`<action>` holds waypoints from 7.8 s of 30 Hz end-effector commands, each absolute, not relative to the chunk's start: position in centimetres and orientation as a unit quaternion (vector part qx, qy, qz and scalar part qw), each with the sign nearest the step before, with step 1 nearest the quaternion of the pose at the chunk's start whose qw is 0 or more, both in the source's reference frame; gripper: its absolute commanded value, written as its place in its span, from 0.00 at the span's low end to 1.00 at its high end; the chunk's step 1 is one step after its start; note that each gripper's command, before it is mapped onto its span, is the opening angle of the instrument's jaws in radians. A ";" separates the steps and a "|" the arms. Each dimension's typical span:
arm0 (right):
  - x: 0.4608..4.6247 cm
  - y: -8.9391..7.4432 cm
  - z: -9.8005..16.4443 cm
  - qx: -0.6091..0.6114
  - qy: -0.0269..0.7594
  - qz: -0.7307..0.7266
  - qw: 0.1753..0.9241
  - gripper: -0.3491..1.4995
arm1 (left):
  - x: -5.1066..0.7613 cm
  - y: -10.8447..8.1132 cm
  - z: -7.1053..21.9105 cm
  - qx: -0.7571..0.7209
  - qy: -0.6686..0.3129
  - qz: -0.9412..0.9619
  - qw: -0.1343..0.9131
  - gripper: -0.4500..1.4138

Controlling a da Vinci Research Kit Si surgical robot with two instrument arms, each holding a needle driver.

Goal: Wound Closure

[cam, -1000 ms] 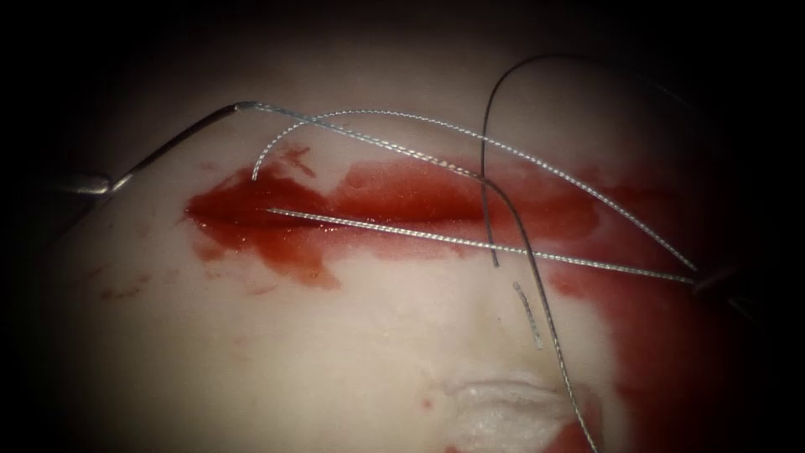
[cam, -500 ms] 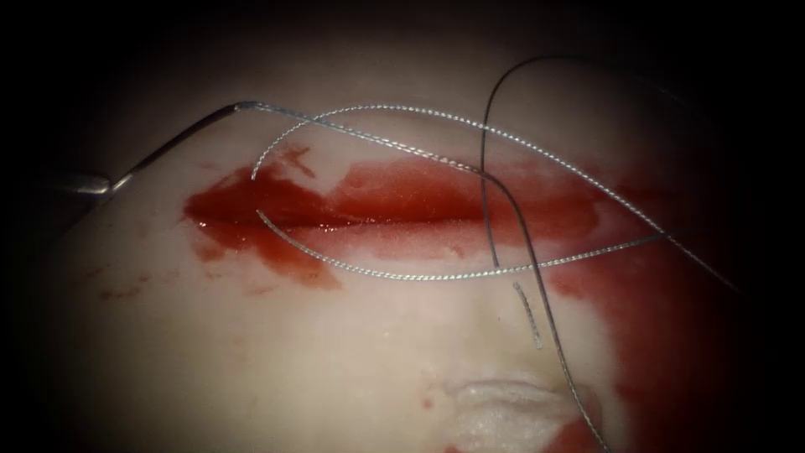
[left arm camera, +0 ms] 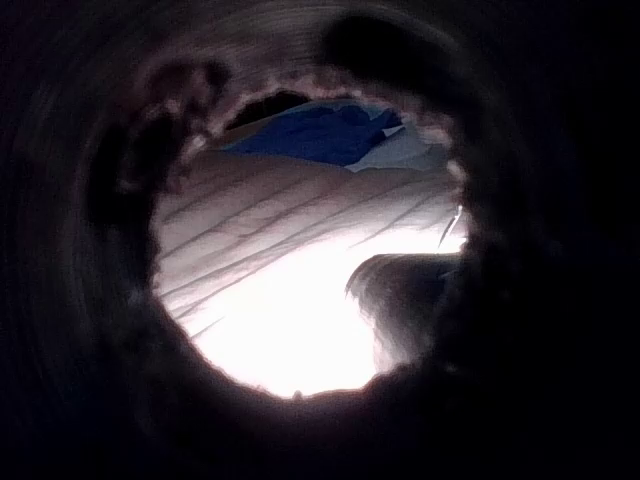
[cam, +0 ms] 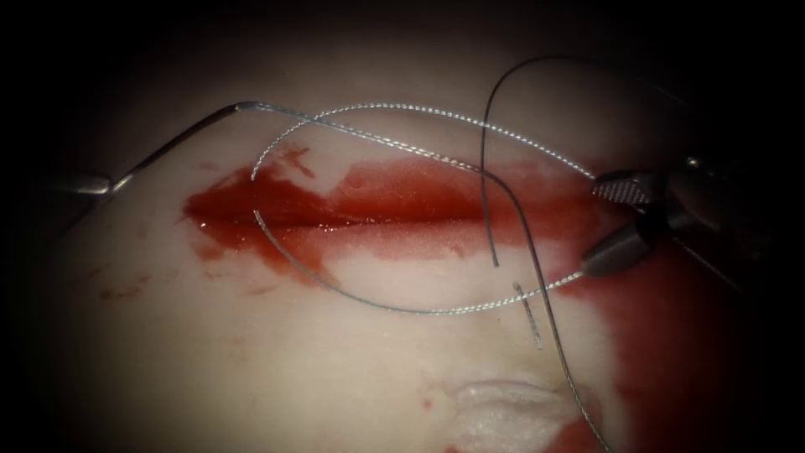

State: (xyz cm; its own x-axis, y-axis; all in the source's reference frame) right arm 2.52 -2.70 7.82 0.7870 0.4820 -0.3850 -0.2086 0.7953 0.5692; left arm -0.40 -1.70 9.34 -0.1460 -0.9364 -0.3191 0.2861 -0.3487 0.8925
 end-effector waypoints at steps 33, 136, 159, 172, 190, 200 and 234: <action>4.50 -2.7 8.3 0.368 0.268 0.086 0.886 0.35 | -0.45 -1.6 9.3 0.469 -0.349 -0.672 0.454 0.00; 1.76 -2.5 7.4 0.238 0.237 0.210 0.918 0.82 | -0.45 -1.6 9.3 0.470 -0.351 -0.672 0.452 0.00; 4.13 -2.6 8.2 0.370 0.231 0.068 0.897 0.60 | -0.45 -1.6 9.3 0.470 -0.351 -0.672 0.452 0.00; 4.22 -2.7 8.4 0.357 0.230 0.060 0.903 0.59 | -0.45 -1.6 9.3 0.470 -0.351 -0.672 0.452 0.00; 4.24 -2.8 8.5 0.361 0.220 0.063 0.904 0.00 | -0.45 -1.6 9.3 0.470 -0.351 -0.672 0.451 0.00; 4.05 -2.8 8.5 0.386 0.199 0.082 0.897 0.00 | -0.45 -1.6 9.3 0.470 -0.351 -0.672 0.451 0.00; 0.81 -3.4 8.4 0.369 0.156 0.257 0.879 0.00 | -0.45 -1.6 9.3 0.470 -0.352 -0.672 0.450 0.00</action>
State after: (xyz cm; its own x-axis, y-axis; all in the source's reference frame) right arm 0.76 -3.46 8.35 0.8191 0.5678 -0.0811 -0.3387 0.5929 0.7306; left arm -0.40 -1.70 9.32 -0.1506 -0.9349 -0.3213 0.2774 -0.3519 0.8940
